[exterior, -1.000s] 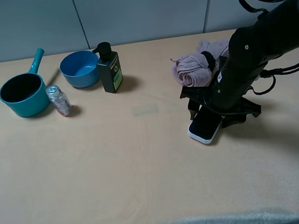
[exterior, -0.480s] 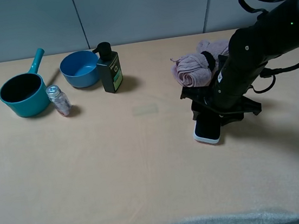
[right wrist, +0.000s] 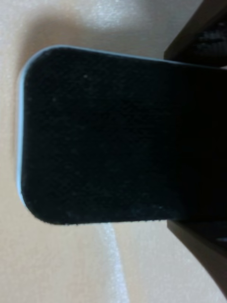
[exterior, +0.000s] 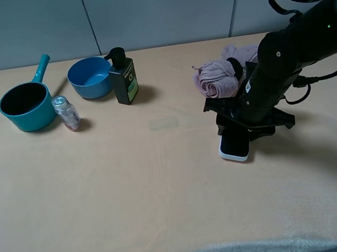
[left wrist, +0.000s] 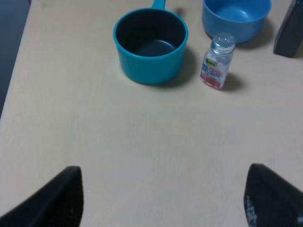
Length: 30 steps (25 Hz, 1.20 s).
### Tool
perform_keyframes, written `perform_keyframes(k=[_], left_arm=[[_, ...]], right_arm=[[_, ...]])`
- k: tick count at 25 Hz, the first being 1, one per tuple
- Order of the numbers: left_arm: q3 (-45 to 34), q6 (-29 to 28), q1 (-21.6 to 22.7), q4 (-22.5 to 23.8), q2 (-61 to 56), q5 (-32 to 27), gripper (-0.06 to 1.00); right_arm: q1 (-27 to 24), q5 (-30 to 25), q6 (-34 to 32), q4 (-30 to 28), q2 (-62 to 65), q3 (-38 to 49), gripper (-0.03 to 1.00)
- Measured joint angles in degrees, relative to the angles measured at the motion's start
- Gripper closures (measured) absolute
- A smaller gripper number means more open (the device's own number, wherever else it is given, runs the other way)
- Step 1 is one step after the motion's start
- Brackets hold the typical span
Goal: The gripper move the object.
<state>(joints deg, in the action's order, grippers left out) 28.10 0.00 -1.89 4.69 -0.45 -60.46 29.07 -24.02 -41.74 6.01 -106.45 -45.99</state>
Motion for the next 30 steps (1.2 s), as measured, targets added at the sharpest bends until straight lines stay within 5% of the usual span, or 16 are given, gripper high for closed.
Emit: perform_keyframes(k=[30], left_arm=[[0.0,0.0,0.0,0.0,0.0,0.11,0.18]], right_arm=[[-0.06,-18.33,1.67,-12.73,1.66,-13.62,0.51]])
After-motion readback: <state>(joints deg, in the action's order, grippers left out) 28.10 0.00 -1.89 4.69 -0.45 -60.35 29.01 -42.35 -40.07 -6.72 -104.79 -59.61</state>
